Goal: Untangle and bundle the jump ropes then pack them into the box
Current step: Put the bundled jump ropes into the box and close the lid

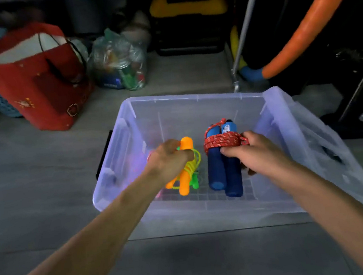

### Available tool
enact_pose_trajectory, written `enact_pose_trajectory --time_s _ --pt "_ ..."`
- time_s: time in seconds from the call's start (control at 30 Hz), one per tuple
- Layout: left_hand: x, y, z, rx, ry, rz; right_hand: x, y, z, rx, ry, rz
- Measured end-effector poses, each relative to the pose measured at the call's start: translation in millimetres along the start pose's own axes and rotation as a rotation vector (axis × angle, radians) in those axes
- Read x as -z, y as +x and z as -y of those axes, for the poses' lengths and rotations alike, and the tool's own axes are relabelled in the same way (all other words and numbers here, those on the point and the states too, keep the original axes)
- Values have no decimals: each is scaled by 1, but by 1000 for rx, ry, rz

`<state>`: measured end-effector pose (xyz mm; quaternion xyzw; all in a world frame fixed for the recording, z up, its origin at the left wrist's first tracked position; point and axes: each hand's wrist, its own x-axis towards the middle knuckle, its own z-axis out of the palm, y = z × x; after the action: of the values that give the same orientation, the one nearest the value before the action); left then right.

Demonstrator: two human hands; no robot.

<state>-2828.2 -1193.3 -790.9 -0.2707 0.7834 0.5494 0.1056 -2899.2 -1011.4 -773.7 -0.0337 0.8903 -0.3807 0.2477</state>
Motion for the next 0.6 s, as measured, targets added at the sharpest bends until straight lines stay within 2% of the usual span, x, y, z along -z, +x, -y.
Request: enact_pose_trajectory --time_s 0.13,0.2,0.33,0.43,0.6 --pt "-21 39 4 131 306 -20 6 31 -7 -113 -220 91" --pt "-32 49 5 143 477 -43 1 44 -8 -177 -327 84" --pt "-65 69 5 36 606 -34 -13 64 -16 -207 -420 -32" --pt "-89 75 1 -107 643 -138 -13 69 -23 -130 -442 -148" --pt "-101 87 12 -153 745 19 -13 69 -33 -77 -485 -168"
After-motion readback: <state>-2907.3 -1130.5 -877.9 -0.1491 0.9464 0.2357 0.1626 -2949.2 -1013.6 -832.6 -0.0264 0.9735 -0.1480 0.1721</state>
